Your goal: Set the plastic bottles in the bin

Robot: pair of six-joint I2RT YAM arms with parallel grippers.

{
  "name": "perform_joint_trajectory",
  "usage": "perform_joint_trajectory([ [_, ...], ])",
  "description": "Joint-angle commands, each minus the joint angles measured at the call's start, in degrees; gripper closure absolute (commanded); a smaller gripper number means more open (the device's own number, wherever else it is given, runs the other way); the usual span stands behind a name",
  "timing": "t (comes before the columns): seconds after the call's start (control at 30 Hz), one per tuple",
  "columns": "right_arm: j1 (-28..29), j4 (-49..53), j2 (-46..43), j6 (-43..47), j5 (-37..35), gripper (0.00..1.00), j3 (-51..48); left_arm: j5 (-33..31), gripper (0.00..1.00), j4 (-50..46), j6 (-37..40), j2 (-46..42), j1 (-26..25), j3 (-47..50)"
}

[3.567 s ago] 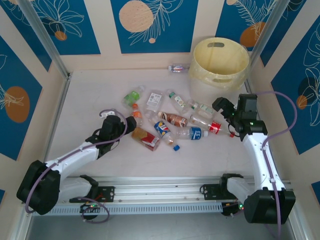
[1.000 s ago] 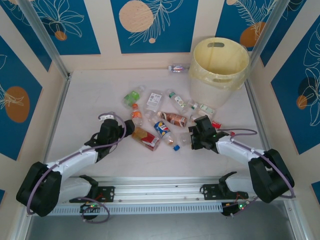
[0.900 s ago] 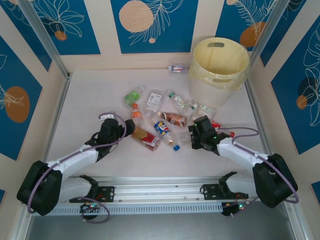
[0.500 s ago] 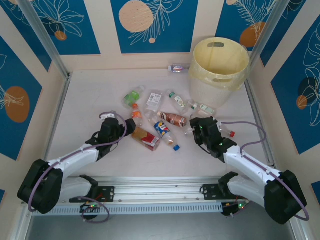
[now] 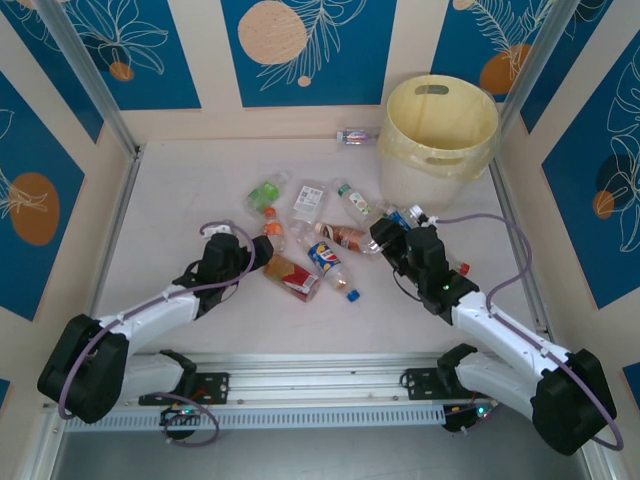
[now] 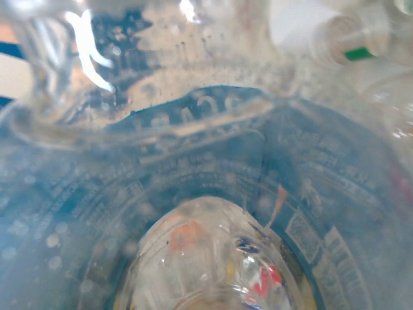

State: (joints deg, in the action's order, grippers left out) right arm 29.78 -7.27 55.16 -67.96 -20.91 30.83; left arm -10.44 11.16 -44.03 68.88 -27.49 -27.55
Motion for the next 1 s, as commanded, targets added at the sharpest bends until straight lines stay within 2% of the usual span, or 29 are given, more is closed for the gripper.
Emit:
perform_joint_trajectory([
  [0.0, 0.33, -3.18, -1.14, 7.47, 1.05, 0.61, 4.24, 0.60, 0.00, -0.26, -0.70, -0.15, 0.72, -1.02],
  [0.17, -0.14, -5.67, -0.60, 10.94, 0.29, 0.61, 6.92, 0.67, 0.00, -0.24, -0.73, -0.22, 0.68, -0.88],
  [0.3, -0.66, -9.93, 0.47, 14.62, 0.27, 0.61, 9.33, 3.38, 0.00, 0.24, 0.88, 0.79, 0.68, -1.46],
  [0.6, -3.92, -11.94, 4.60, 22.18, 6.04, 0.61, 19.83, 2.08, 0.00, -1.08, -0.99, 0.19, 0.68, -1.49],
  [0.77, -6.42, -8.12, 8.30, 21.77, 4.58, 0.63, 26.97, 0.58, 0.00, -1.84, -1.29, -1.37, 0.76, -0.76],
  [0.97, -11.30, -4.33, 13.86, 21.87, 7.77, 0.64, 36.16, -1.31, 0.00, -2.24, -1.57, -3.98, 0.81, 0.74],
])
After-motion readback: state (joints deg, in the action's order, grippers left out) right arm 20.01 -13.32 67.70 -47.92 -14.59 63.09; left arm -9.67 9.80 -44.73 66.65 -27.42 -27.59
